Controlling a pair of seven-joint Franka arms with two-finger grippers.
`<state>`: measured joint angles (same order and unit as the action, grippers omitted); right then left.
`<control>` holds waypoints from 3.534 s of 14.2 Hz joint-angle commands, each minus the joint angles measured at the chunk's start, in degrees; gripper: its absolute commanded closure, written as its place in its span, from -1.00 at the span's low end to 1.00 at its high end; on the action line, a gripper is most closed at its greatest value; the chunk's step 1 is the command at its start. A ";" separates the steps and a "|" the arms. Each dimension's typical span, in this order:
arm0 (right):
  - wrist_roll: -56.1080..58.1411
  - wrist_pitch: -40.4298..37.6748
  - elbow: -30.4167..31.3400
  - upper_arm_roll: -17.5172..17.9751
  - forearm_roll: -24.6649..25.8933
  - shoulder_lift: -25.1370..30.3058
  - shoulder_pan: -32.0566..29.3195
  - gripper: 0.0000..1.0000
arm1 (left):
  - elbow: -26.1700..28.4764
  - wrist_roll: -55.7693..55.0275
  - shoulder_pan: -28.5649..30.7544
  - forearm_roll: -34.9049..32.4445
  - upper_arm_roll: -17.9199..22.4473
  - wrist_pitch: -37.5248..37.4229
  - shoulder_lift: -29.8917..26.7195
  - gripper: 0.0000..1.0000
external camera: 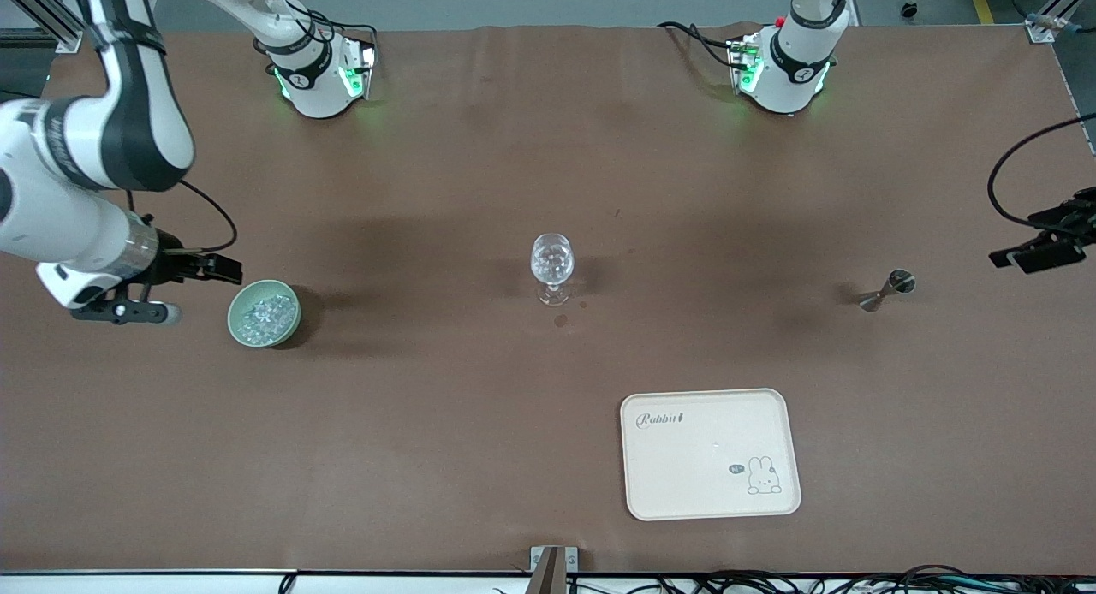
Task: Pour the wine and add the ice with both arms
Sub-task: 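Lower the right gripper into the green bowl while the left gripper reaches the jigger, then grasp a cube with the right gripper while the left gripper grasps the jigger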
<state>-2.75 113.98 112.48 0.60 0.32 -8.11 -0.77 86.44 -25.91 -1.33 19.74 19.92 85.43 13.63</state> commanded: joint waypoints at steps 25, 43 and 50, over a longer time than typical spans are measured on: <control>0.99 31.48 14.00 -0.68 2.58 -11.49 -2.39 -0.10 | -1.54 4.45 5.46 44.75 22.10 -6.85 40.95 -0.92; 0.90 26.58 10.67 -0.60 2.58 -11.40 -2.04 0.94 | 10.86 6.31 0.80 52.32 21.74 -12.48 40.25 -0.51; -0.07 5.21 -3.84 -0.51 2.58 -3.08 -1.78 0.99 | 11.74 7.01 1.06 54.79 21.92 -13.80 40.34 -0.25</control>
<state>-2.12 122.04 108.76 -0.22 2.34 -16.43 -2.32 96.86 -19.49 -0.24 73.52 41.37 72.03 55.28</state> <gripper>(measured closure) 0.749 0.370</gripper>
